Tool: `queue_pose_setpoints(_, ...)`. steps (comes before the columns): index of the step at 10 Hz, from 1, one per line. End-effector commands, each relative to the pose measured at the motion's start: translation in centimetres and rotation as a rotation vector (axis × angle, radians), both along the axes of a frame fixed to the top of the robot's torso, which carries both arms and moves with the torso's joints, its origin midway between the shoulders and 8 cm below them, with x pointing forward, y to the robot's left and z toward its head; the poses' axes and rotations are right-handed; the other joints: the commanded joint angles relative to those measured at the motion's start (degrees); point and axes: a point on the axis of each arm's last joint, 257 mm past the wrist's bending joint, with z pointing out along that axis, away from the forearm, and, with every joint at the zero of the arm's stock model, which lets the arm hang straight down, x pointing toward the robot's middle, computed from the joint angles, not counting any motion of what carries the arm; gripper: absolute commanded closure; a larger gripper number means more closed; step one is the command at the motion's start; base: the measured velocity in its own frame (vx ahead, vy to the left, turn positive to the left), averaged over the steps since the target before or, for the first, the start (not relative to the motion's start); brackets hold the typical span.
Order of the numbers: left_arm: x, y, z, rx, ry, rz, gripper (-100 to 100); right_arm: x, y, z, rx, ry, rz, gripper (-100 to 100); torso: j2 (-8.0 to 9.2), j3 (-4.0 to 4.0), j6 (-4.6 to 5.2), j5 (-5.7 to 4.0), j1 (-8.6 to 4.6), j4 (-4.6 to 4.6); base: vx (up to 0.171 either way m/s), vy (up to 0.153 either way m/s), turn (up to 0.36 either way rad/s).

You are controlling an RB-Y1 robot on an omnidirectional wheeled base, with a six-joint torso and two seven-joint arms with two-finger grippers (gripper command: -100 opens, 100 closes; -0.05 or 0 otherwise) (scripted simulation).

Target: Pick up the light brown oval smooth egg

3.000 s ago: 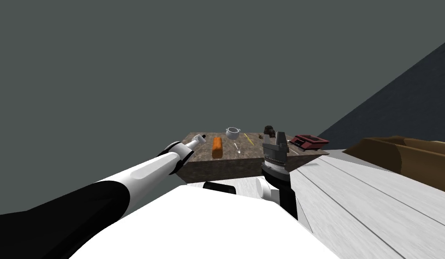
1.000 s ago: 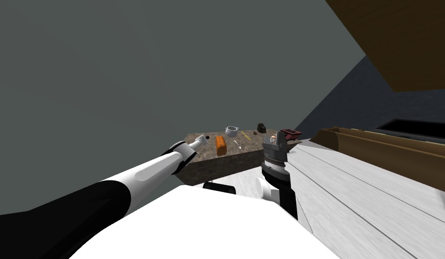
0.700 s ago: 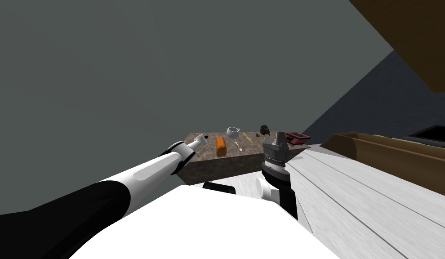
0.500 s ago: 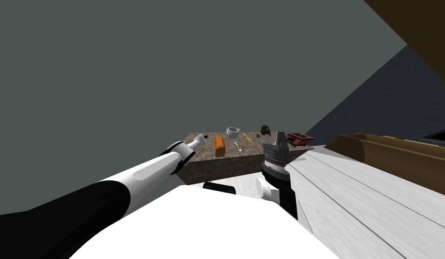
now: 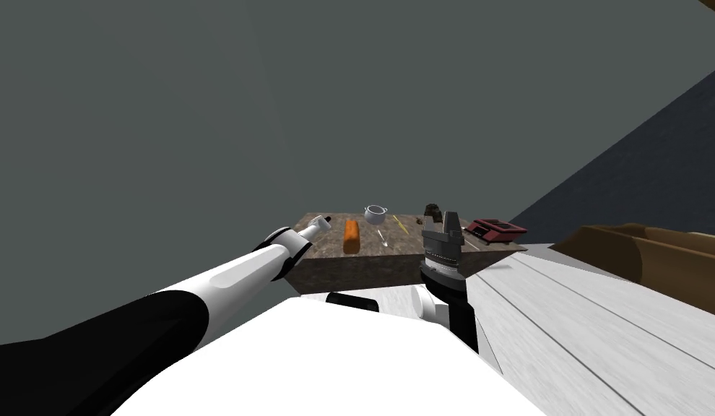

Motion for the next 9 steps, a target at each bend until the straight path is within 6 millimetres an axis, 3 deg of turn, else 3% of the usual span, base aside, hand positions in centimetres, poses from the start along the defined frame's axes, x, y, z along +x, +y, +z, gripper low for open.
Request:
queue_pose_setpoints(1,0.02,0.0,-0.09,0.013,0.011,-0.021,100,0.0,0.0,0.0,0.0,0.0,0.0,0,0.0,0.0,0.0,0.0,0.0,0.0,0.016,-0.055,0.019)
queue_pose_setpoints(9,0.96,0.89,0.46,-0.001,-0.009,-0.114,100,0.0,0.0,0.0,0.0,0.0,0.0,0,-0.05,-0.03,0.0,0.02,0.02,-0.01,0.031,-0.092,0.129)
